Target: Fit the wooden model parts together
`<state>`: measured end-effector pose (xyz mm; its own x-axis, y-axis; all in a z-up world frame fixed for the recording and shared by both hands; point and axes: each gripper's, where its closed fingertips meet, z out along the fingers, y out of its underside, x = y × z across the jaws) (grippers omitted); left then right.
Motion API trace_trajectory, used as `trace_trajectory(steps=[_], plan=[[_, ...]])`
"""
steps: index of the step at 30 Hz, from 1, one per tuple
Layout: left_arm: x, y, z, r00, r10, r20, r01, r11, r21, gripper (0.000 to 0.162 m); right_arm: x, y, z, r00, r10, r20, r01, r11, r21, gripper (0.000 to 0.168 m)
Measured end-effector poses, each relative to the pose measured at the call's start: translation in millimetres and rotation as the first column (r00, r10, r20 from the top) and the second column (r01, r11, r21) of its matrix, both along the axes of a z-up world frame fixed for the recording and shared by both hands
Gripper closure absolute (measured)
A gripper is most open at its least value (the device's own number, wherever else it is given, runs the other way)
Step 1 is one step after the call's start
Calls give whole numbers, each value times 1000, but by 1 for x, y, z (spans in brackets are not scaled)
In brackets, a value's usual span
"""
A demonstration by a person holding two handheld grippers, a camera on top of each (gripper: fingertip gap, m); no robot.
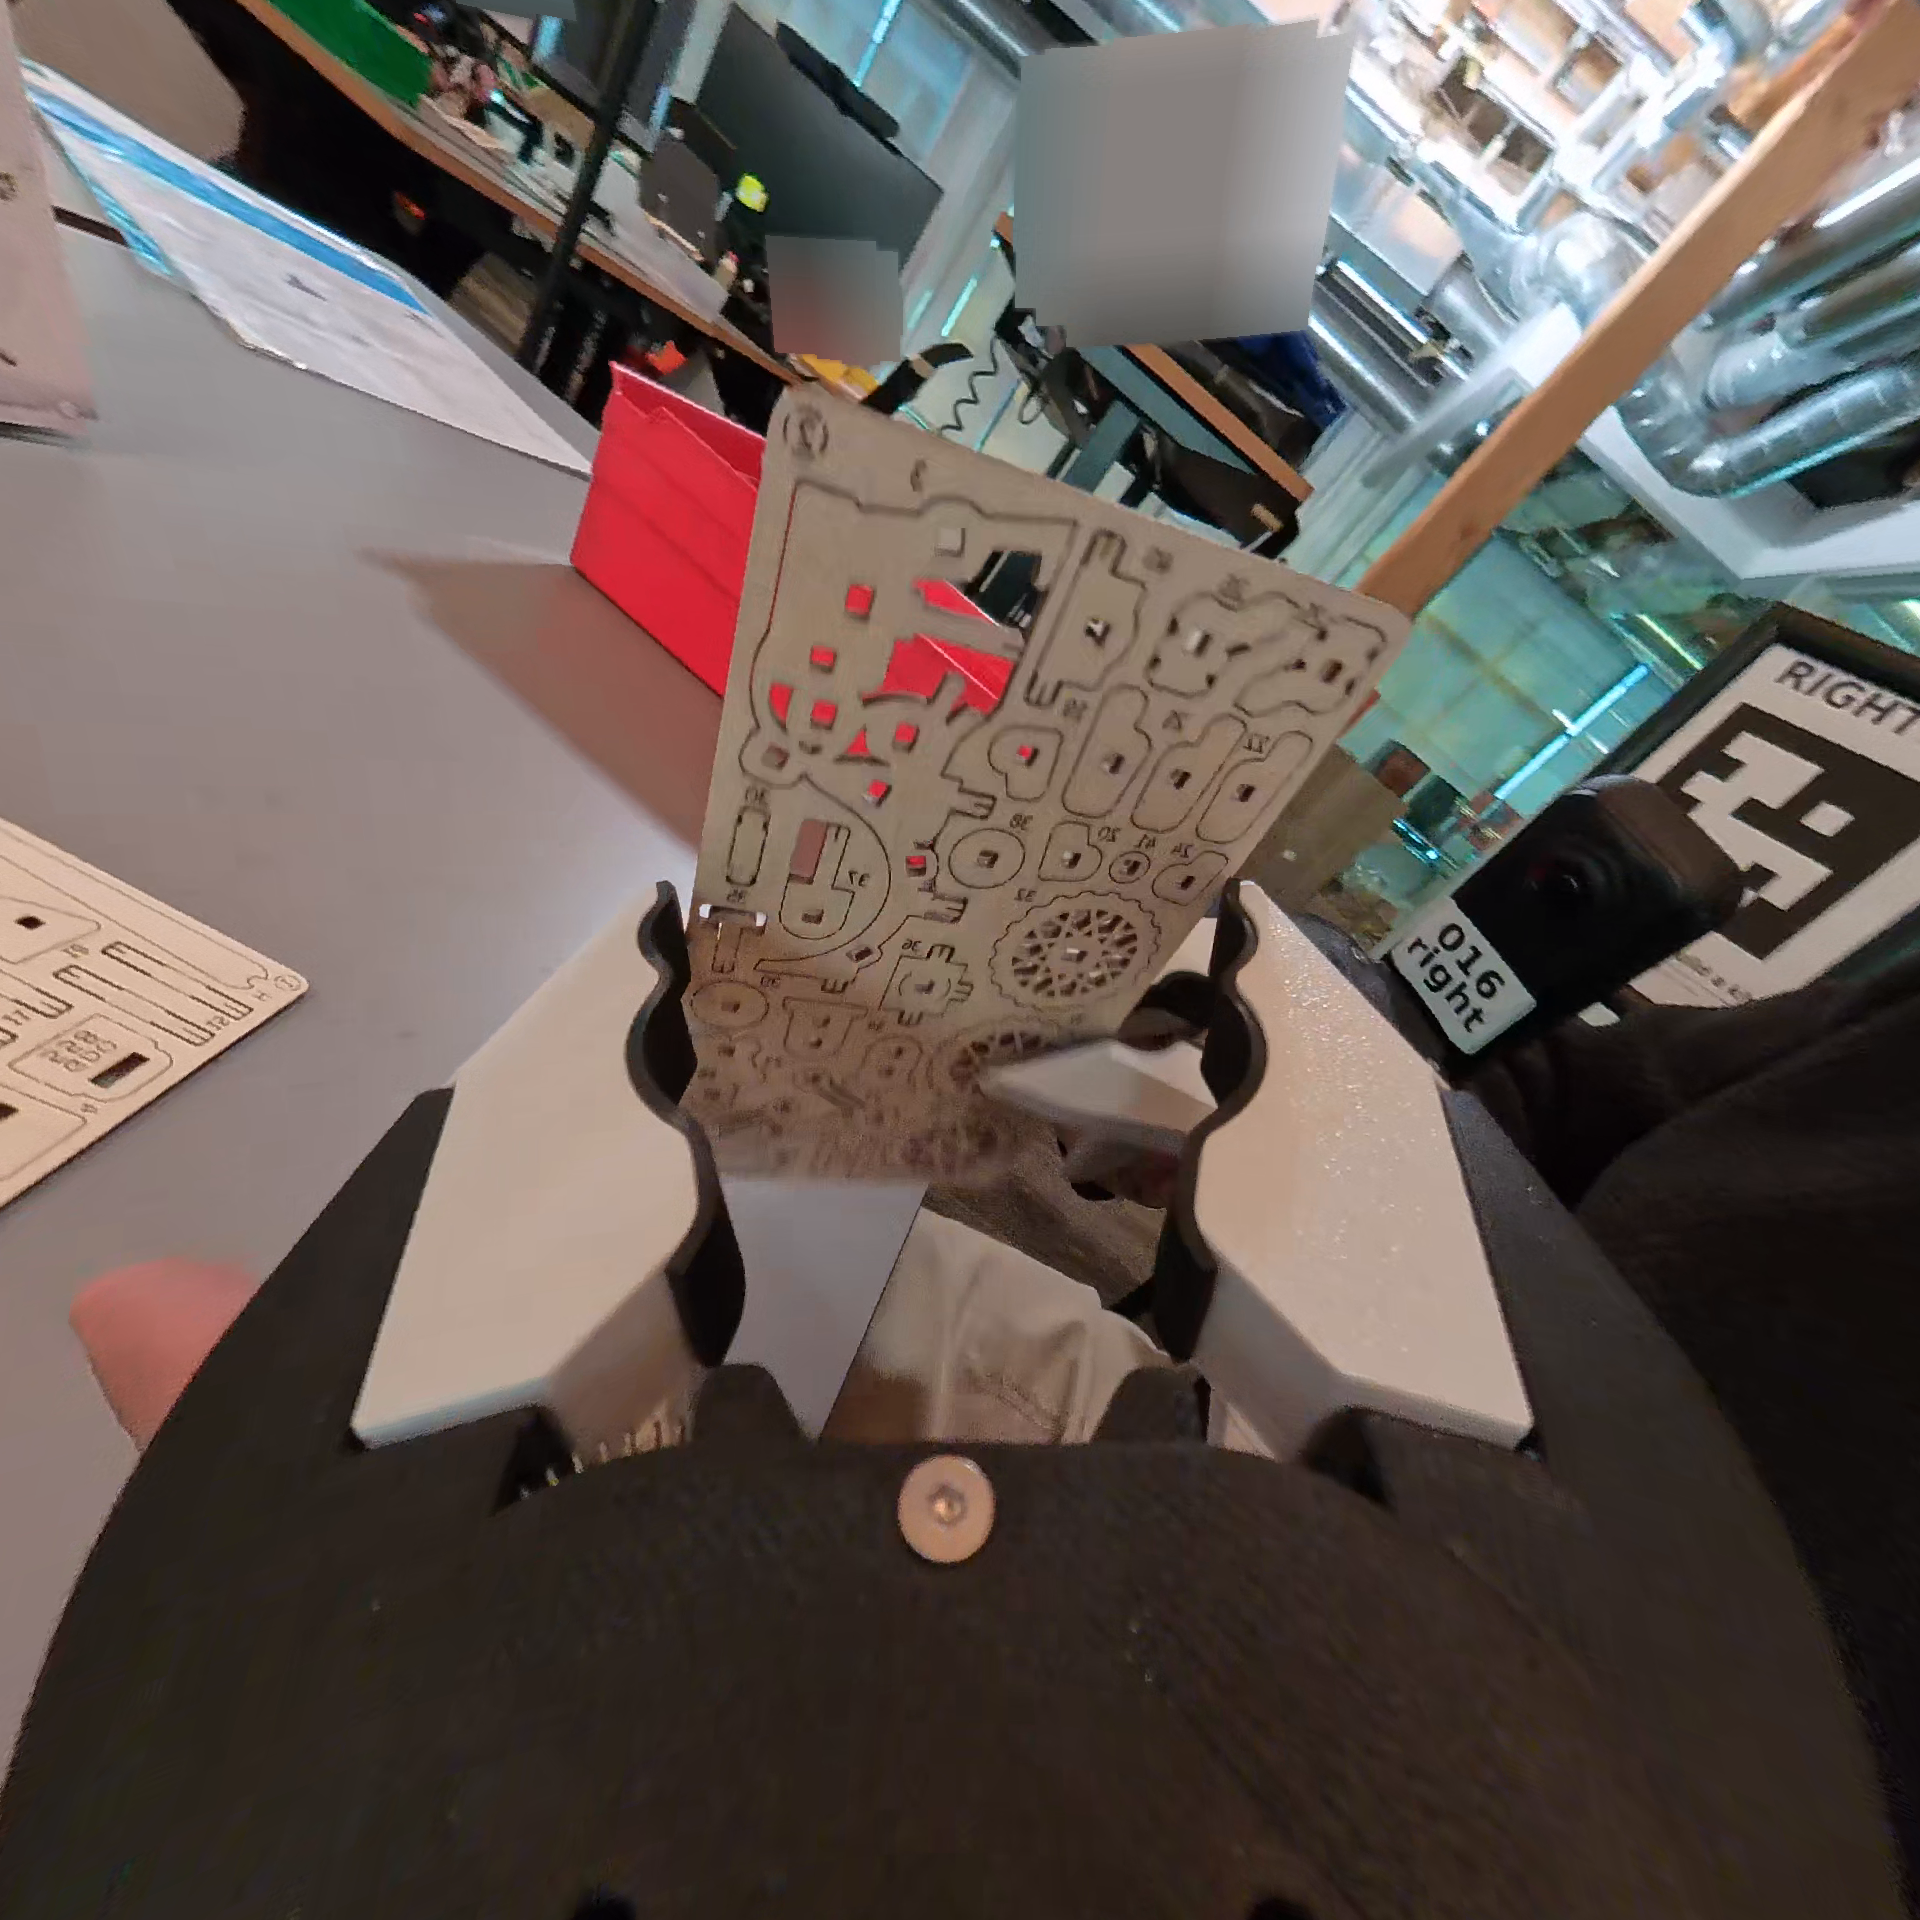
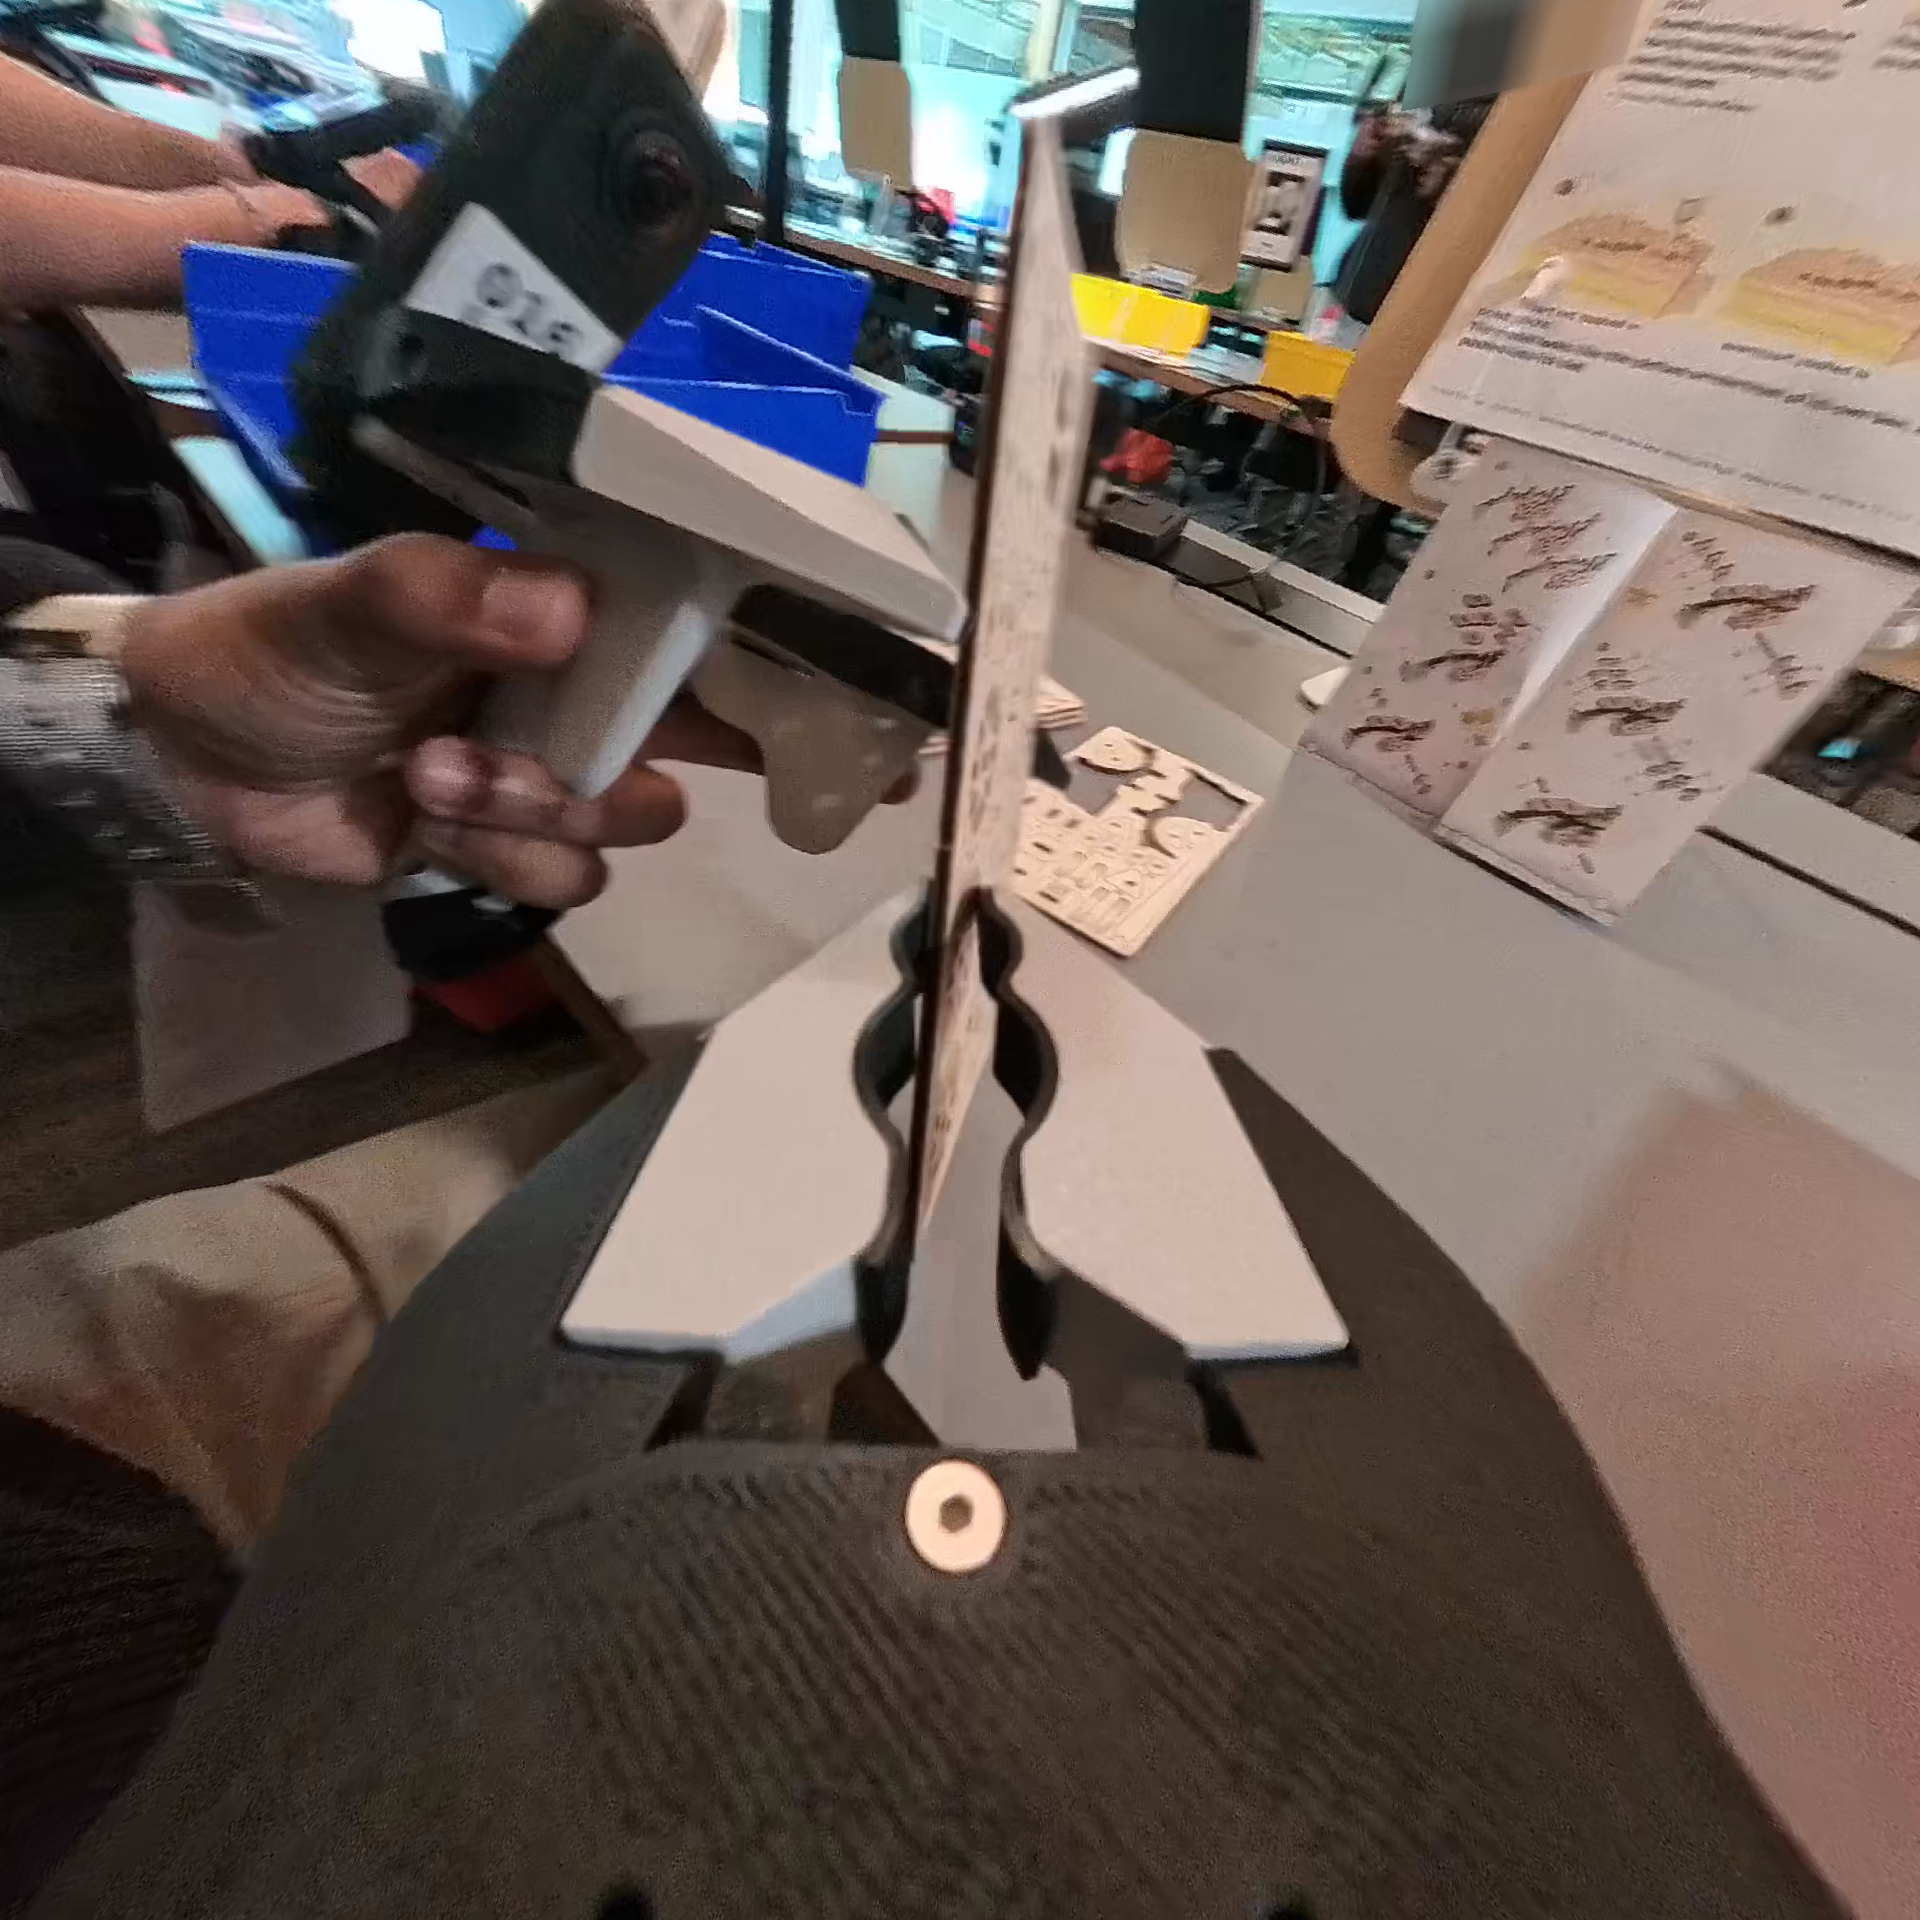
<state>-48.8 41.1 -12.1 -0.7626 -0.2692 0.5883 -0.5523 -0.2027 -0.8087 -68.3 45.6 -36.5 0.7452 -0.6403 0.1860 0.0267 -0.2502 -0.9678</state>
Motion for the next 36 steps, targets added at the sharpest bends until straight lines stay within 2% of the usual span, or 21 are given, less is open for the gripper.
trace_trajectory(steps=[1, 4, 5, 8, 11, 14, 15, 16, 17, 18, 19, 21, 23, 25, 27, 29, 30, 32, 34, 36], plan=[[1, -2, -2, 1000, 29, -9, -29, 1000, 7, 61, 4, -4, 0, 999, -27, 22, 28, 999, -23, 165], [5, -3, -8, 992, 111, -54, -109, 994, 30, 63, 15, -16, -2, 996, -70, 61, 76, 993, -95, 167], [6, -2, -12, 986, 142, -88, -139, 990, 38, 69, 21, -23, 0, 992, -100, 82, 109, 988, -106, 167], [-5, -8, -10, 977, 119, -179, -133, 989, -70, 69, 33, -43, 12, 949, -146, 278, 211, 953, -219, 168], [-22, -19, 5, 979, 46, -199, -86, 976, -198, 77, 30, -47, 14, 857, -59, 512, 307, 856, -415, 167], [-27, -23, 12, 986, 47, -162, -82, 973, -217, 82, 20, -37, 1, 790, 74, 609, 365, 741, -563, 167], [-25, -21, 10, 985, 62, -160, -95, 973, -208, 88, 17, -34, -2, 768, 106, 631, 389, 706, -592, 167], [-21, -16, 6, 980, 98, -172, -132, 972, -196, 102, 14, -31, -3, 744, 136, 655, 410, 680, -607, 166], [-14, -9, 1, 968, 151, -198, -188, 965, -183, 127, 11, -28, -2, 721, 156, 675, 425, 670, -609, 165], [-9, -1, -4, 956, 194, -221, -235, 955, -179, 141, 7, -26, -1, 711, 169, 682, 424, 671, -608, 165], [-5, 6, -8, 944, 225, -243, -272, 946, -179, 152, 2, -22, -2, 719, 183, 671, 397, 684, -612, 160], [-5, 13, -6, 947, 203, -248, -259, 941, -219, 159, -9, -12, -8, 772, 193, 605, 293, 737, -609, 150], [0, 21, -8, 946, 216, -242, -268, 940, -211, 162, -22, -4, -15, 839, 204, 504, 158, 795, -585, 141], [7, 34, -13, 940, 265, -214, -302, 939, -162, 162, -34, 3, -10, 885, 209, 416, 31, 865, -501, 134], [5, 37, -13, 965, 188, -182, -216, 965, -147, 162, -39, 4, 2, 932, 199, 305, -79, 928, -364, 133], [-9, 29, -14, 984, -1, -180, -27, 988, -155, 162, -33, -2, 18, 972, 162, 169, -134, 977, -168, 129], [-17, 24, -16, 978, -97, -183, 69, 985, -156, 162, -25, -9, 26, 985, 138, 102, -132, 989, -61, 125], [-25, 19, -19, 969, -175, -175, 152, 979, -138, 162, -5, -28, 36, 994, 100, -42, -93, 986, 141, 120], [-32, 13, -21, 960, -221, -170, 204, 972, -113, 162, 8, -41, 38, 972, 145, -186, -89, 955, 282, 116], [-42, 5, -26, 950, -270, -159, 262, 963, -66, 162, 12, -44, 30, 929, 218, -299, -103, 928, 357, 116]])
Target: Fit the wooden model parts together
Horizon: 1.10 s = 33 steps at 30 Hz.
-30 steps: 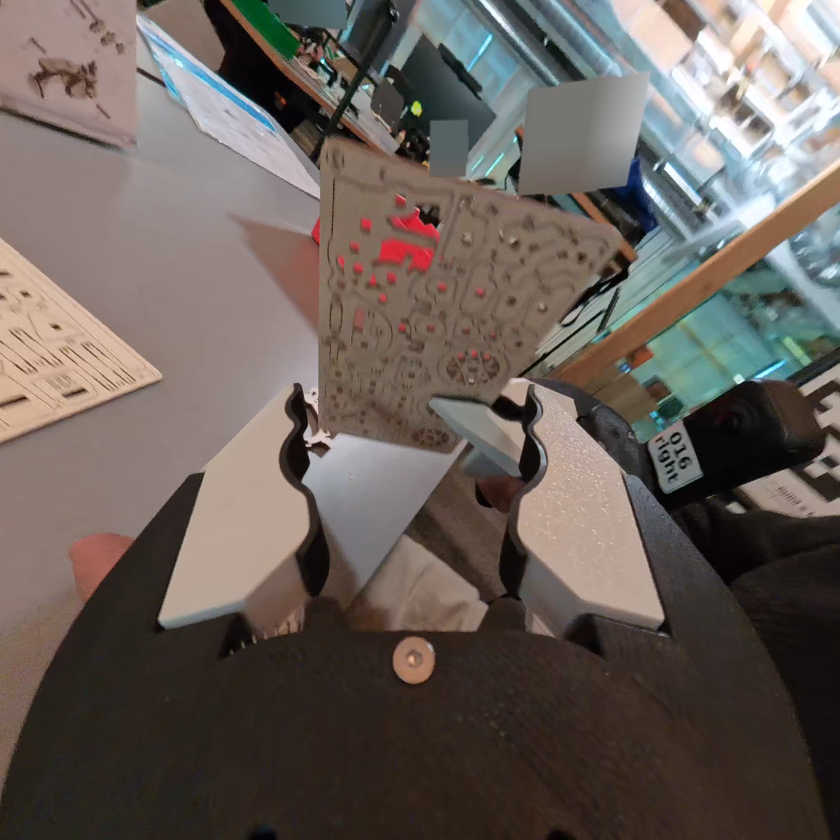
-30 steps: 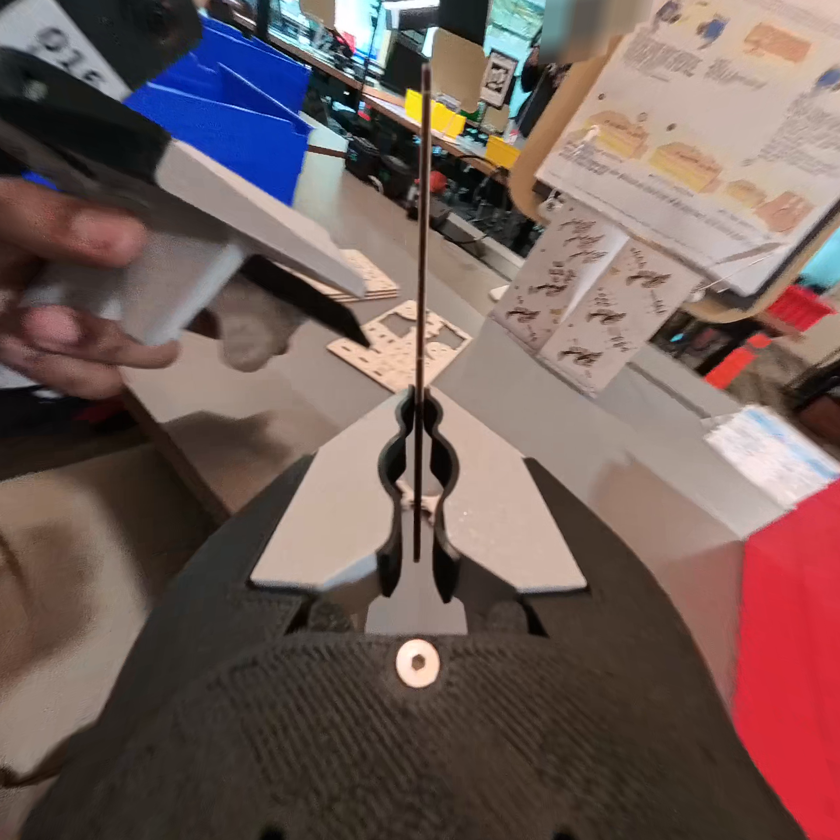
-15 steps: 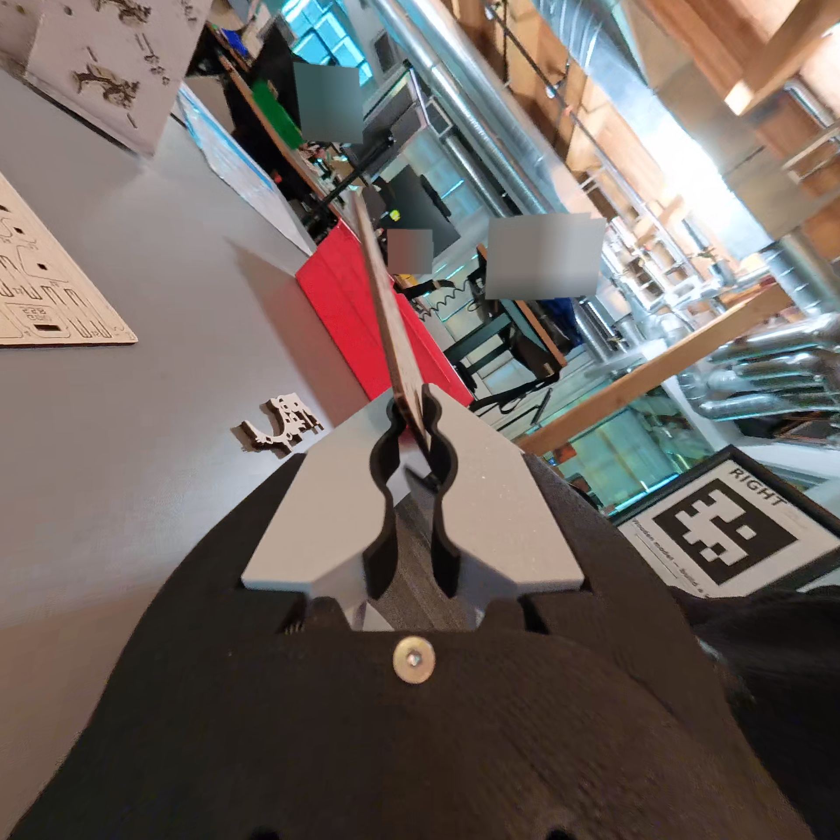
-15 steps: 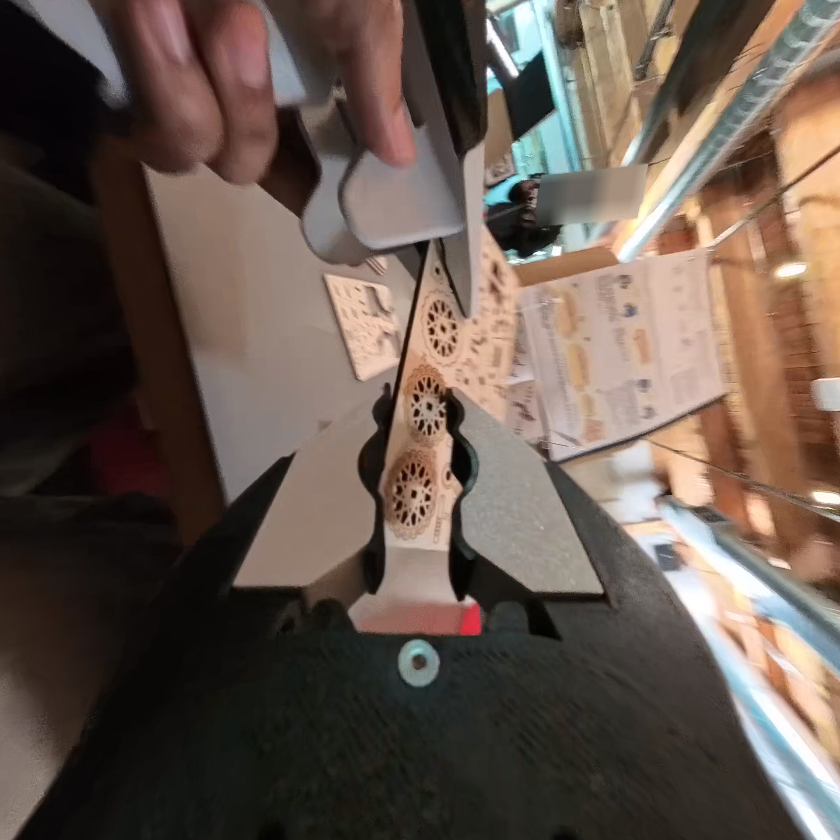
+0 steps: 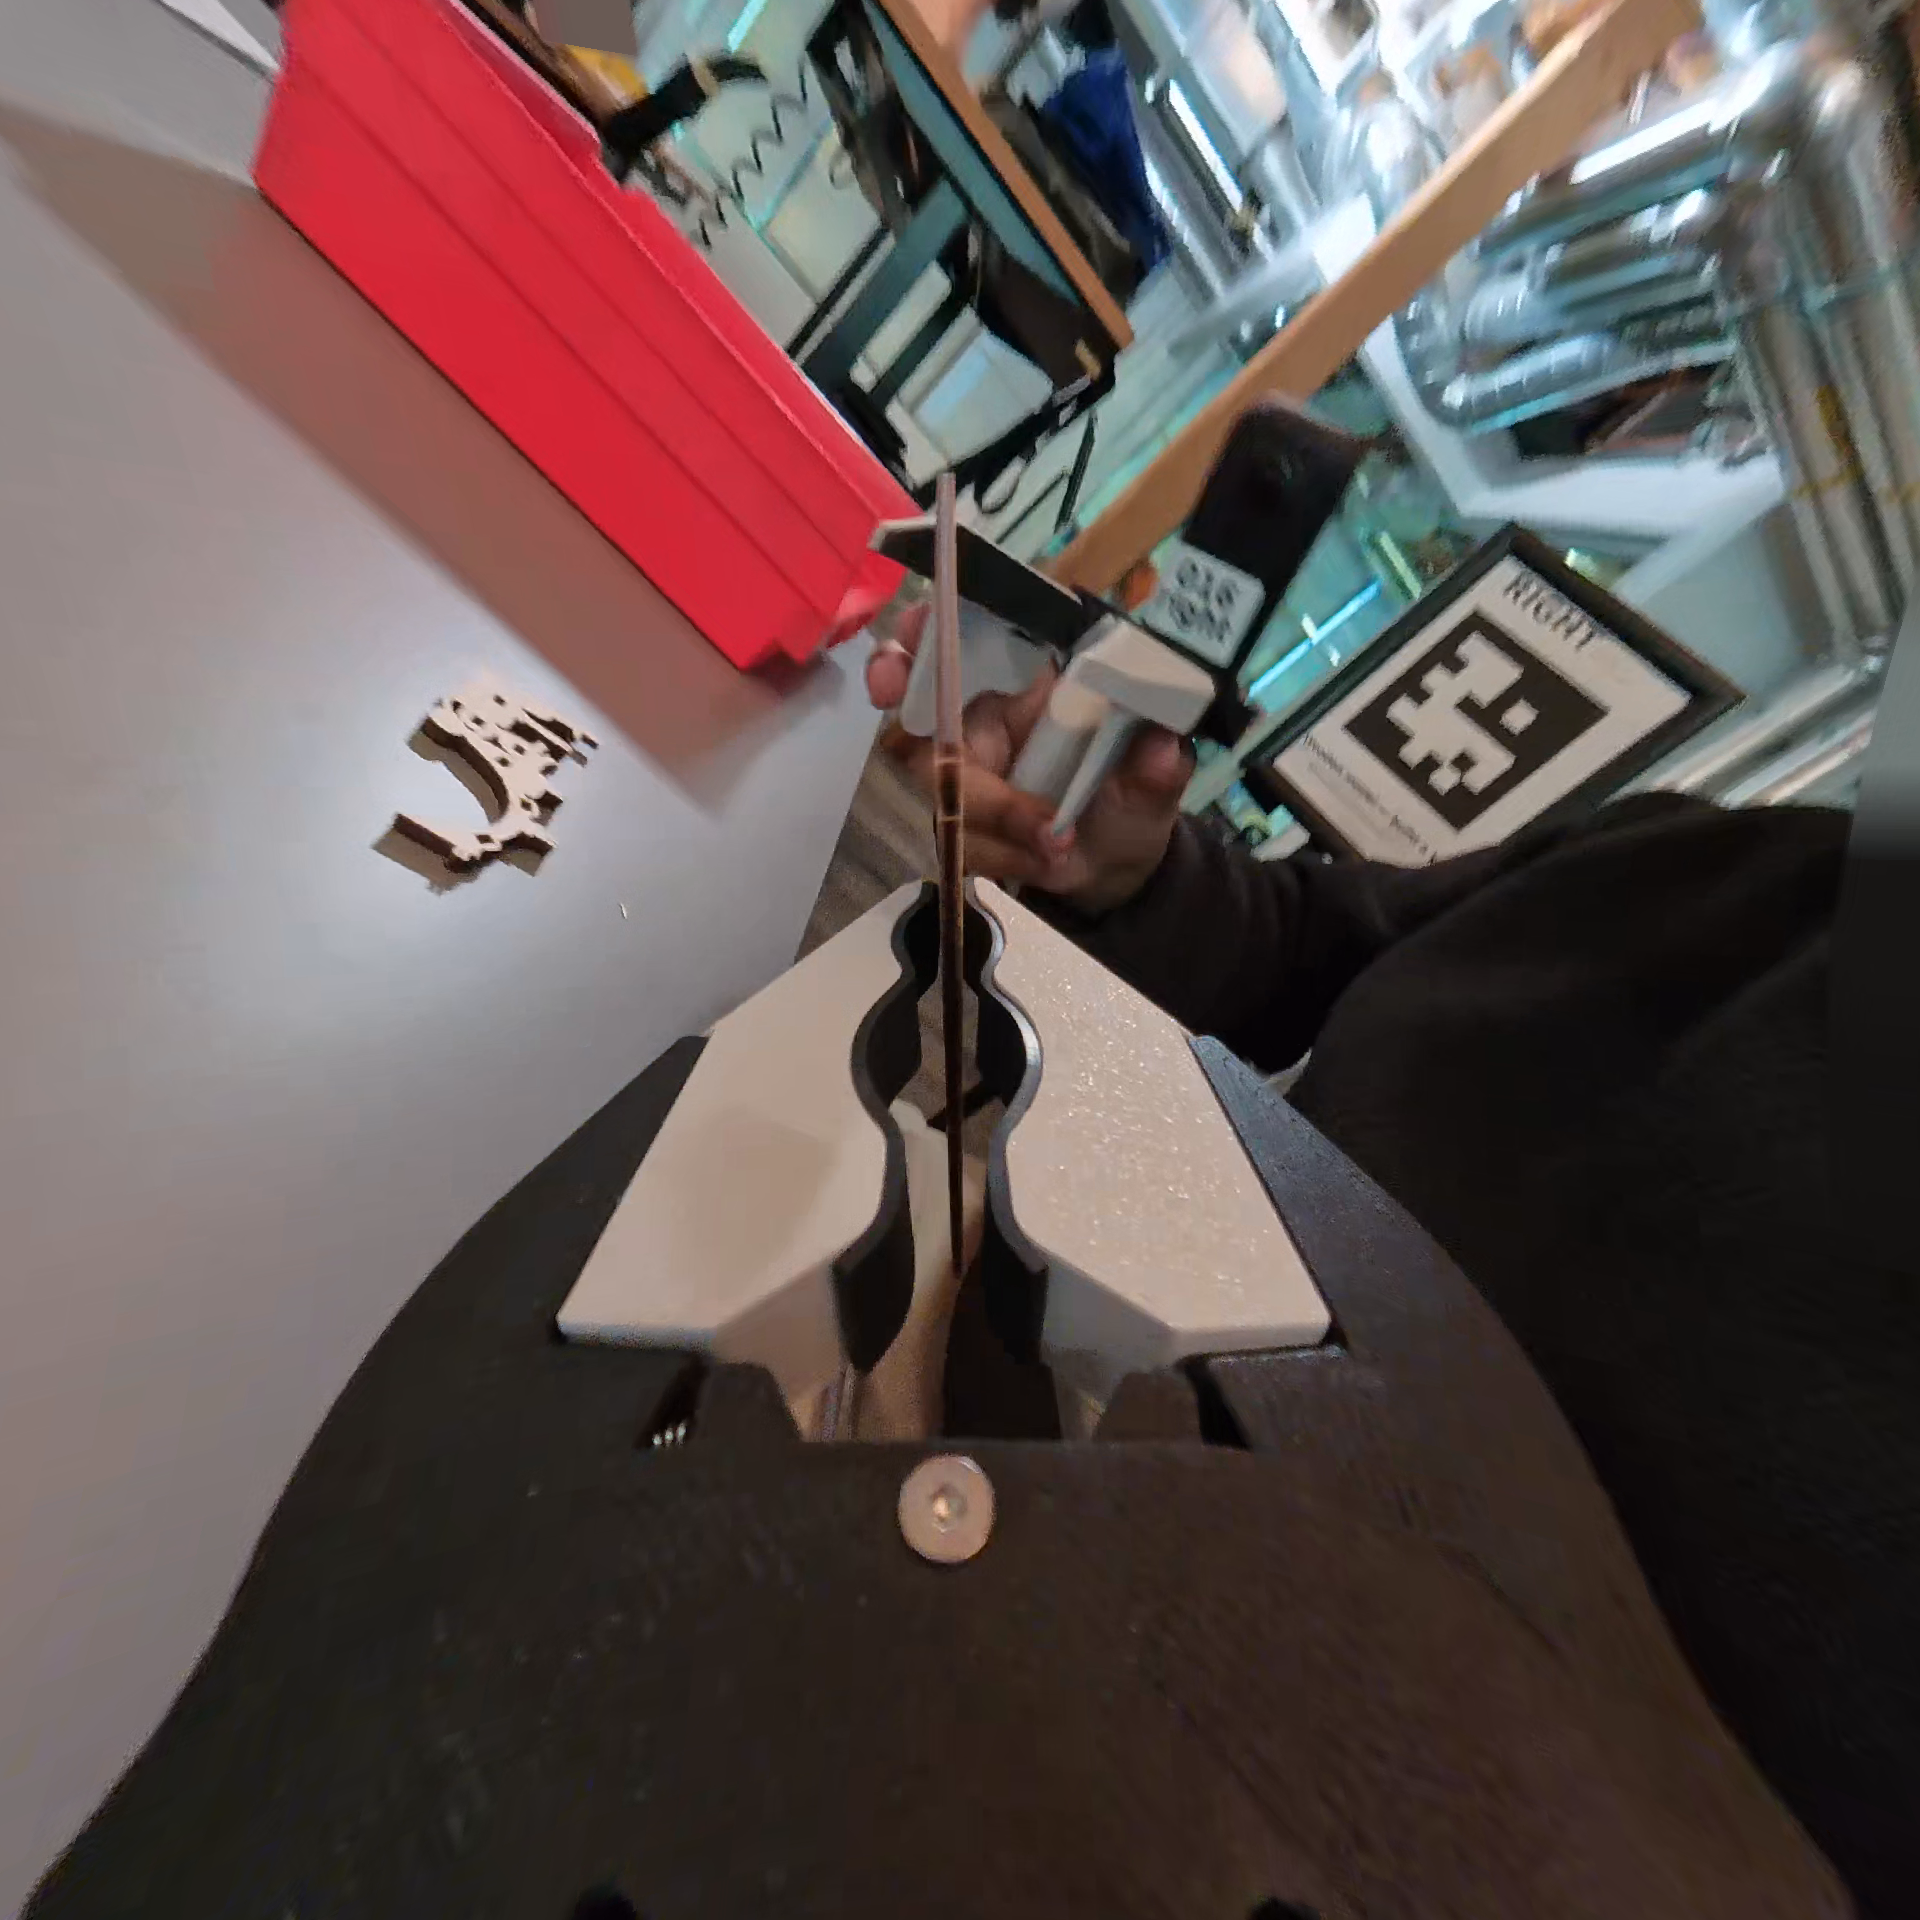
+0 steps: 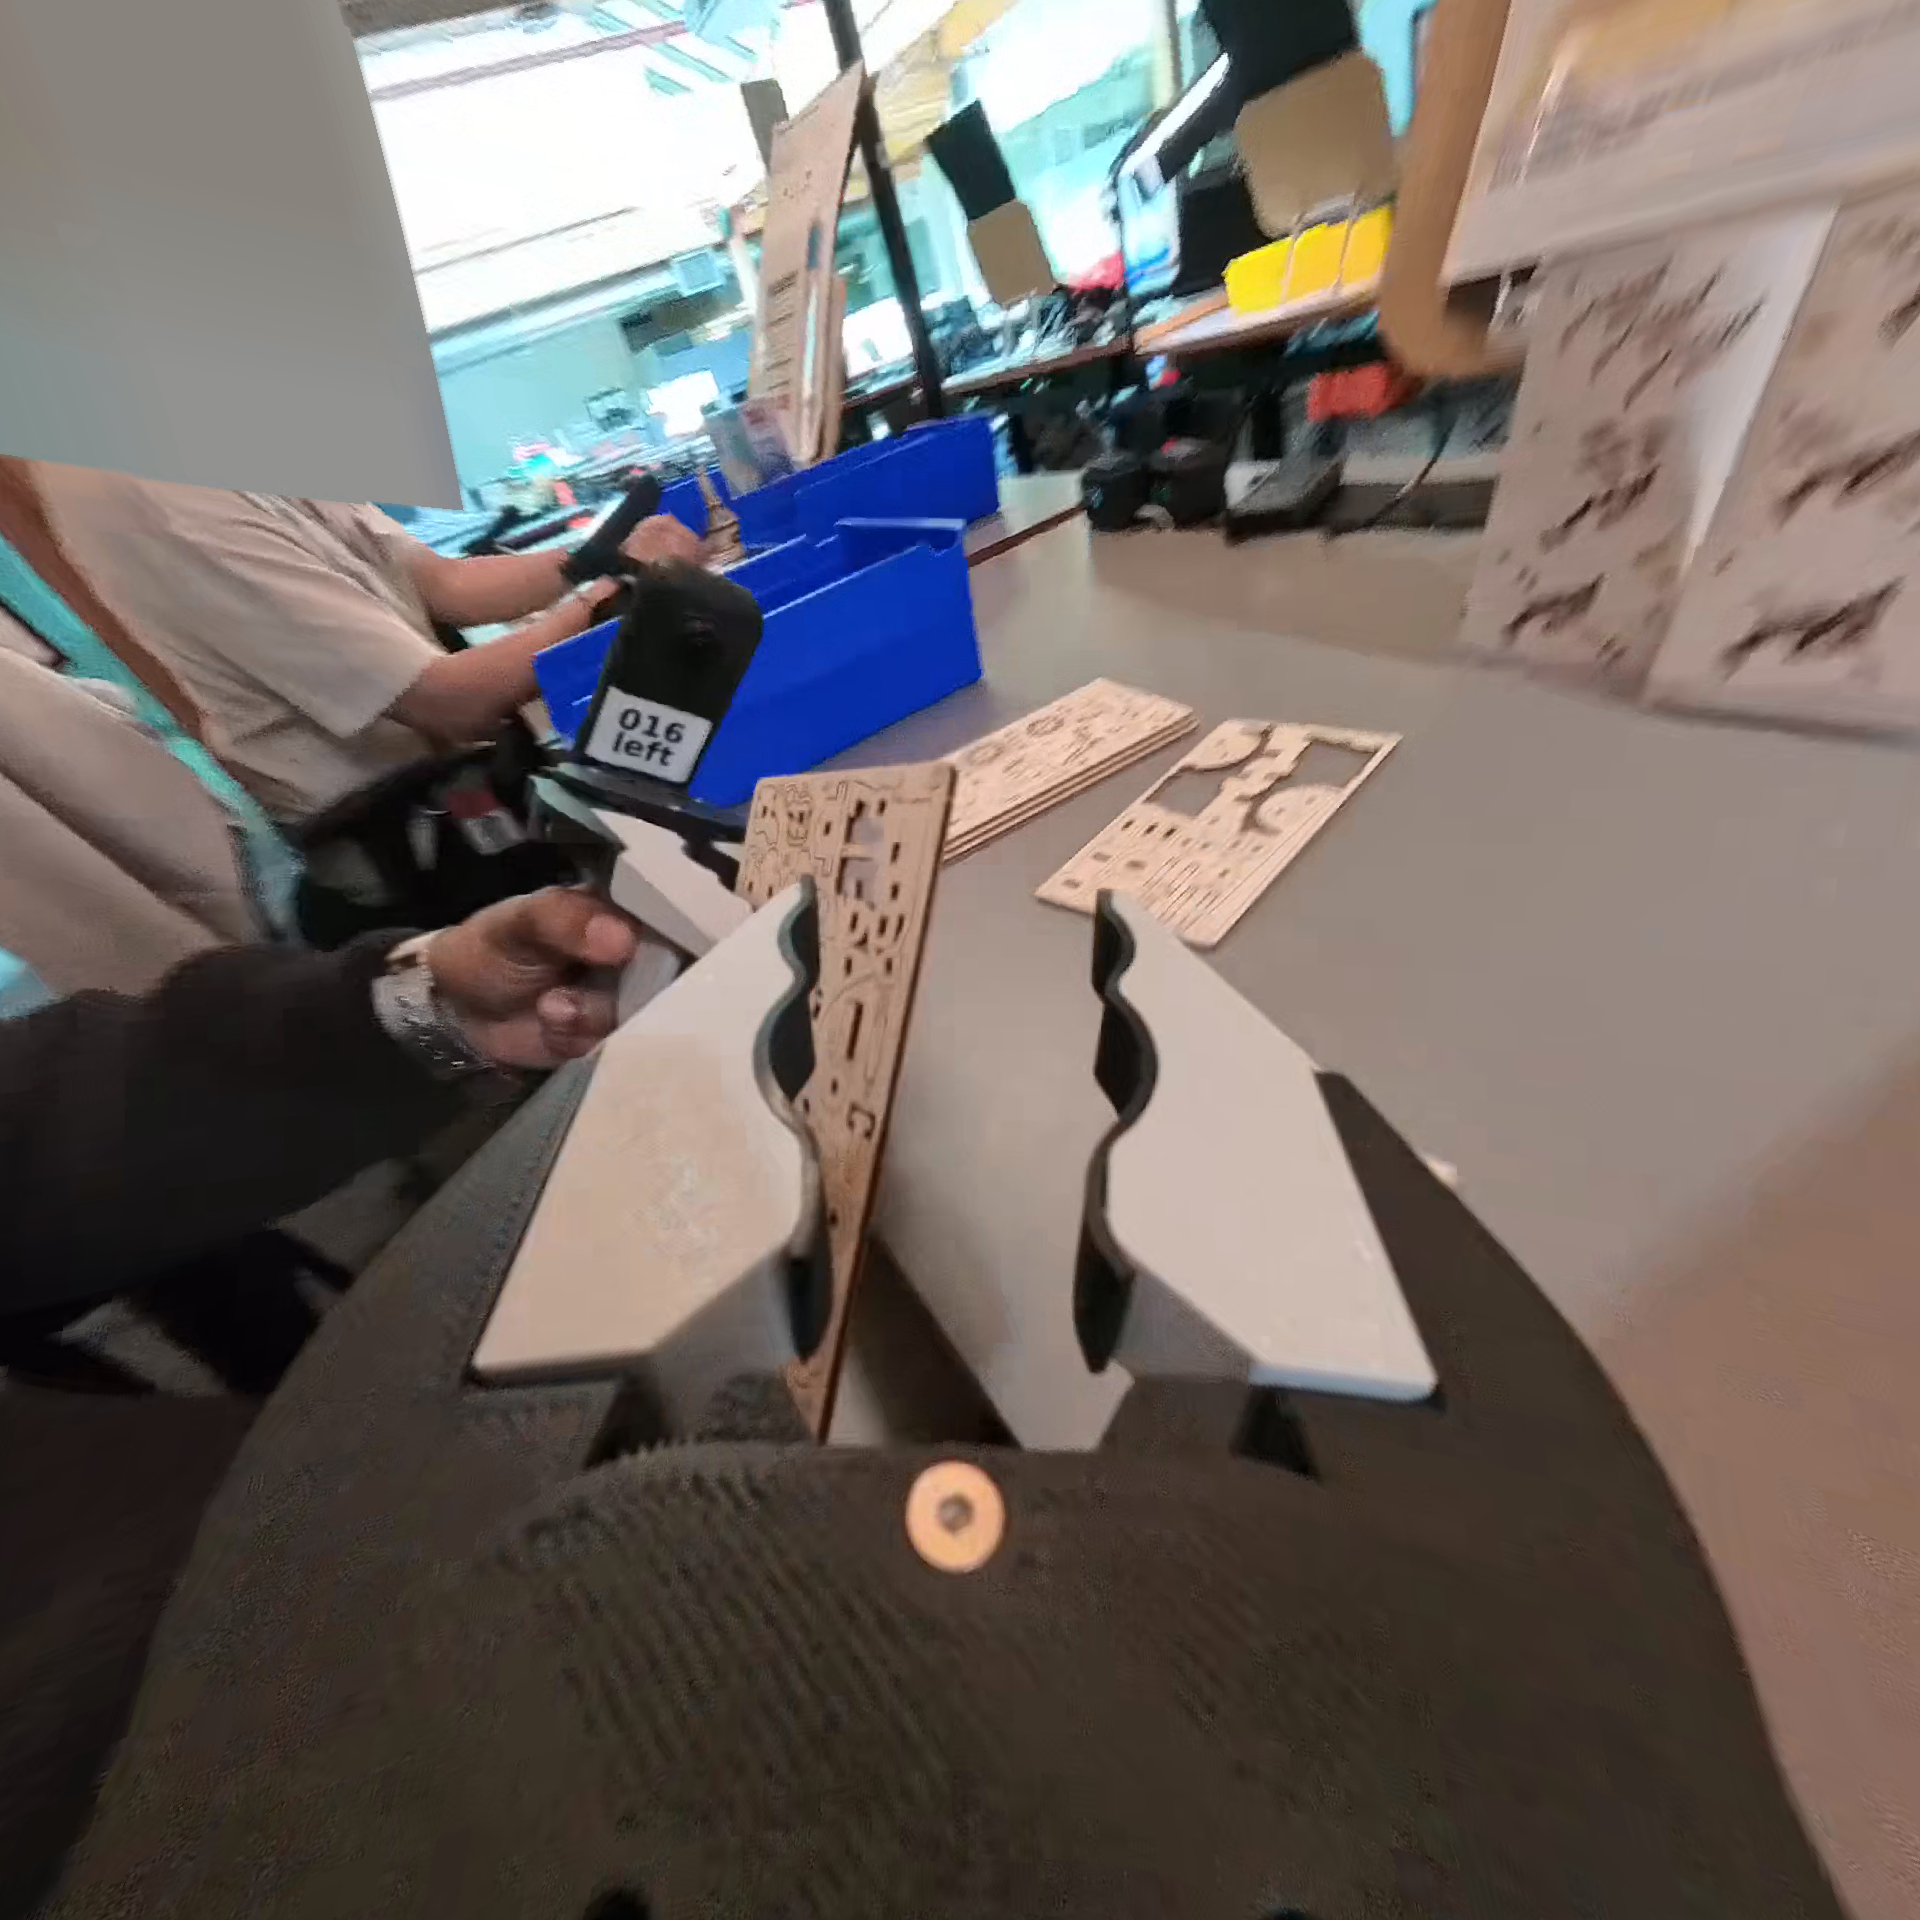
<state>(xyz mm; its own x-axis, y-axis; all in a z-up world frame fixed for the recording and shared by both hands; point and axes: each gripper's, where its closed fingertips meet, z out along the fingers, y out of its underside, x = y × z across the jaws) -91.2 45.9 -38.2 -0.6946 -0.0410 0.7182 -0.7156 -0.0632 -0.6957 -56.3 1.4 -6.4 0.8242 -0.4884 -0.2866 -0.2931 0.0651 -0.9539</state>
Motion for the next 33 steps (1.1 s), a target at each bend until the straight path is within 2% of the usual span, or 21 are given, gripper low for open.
trace_trajectory(steps=[4, 6, 7, 12, 17, 18, 19, 27, 33], plan=[[-9, -11, -12, 999, -47, 25, 45, 996, 74, 162, -10, 18, -29, 977, 119, -175, -114, 993, 39, 124], [-9, -12, -12, 999, -45, 11, 44, 997, 63, 162, -18, 26, -38, 958, 175, -228, -166, 984, 60, 143], [-7, -11, -14, 999, -36, 2, 35, 997, 66, 162, -20, 28, -39, 949, 200, -243, -185, 979, 83, 153], [1, -10, -16, 1000, 6, -21, -5, 999, 45, 158, -24, 29, -36, 892, 306, -333, -238, 944, 230, 168], [4, -15, -10, 999, 39, 7, -39, 999, 7, 145, -25, 30, -38, 864, 333, -378, -240, 932, 272, 168], [5, -15, -8, 999, 48, 1, -48, 999, -4, 159, -26, 30, -36, 855, 350, -382, -249, 924, 289, 168], [4, -14, -6, 999, 39, -6, -39, 999, -19, 160, -26, 30, -35, 849, 356, -391, -249, 921, 298, 167], [6, -16, -12, 992, 45, -121, -50, 998, -40, 162, -17, 24, -41, 910, 268, -316, -219, 958, 183, 159], [6, -15, -12, 992, 52, -114, -55, 998, -28, 162, -18, 24, -41, 898, 295, -327, -240, 950, 199, 160]])
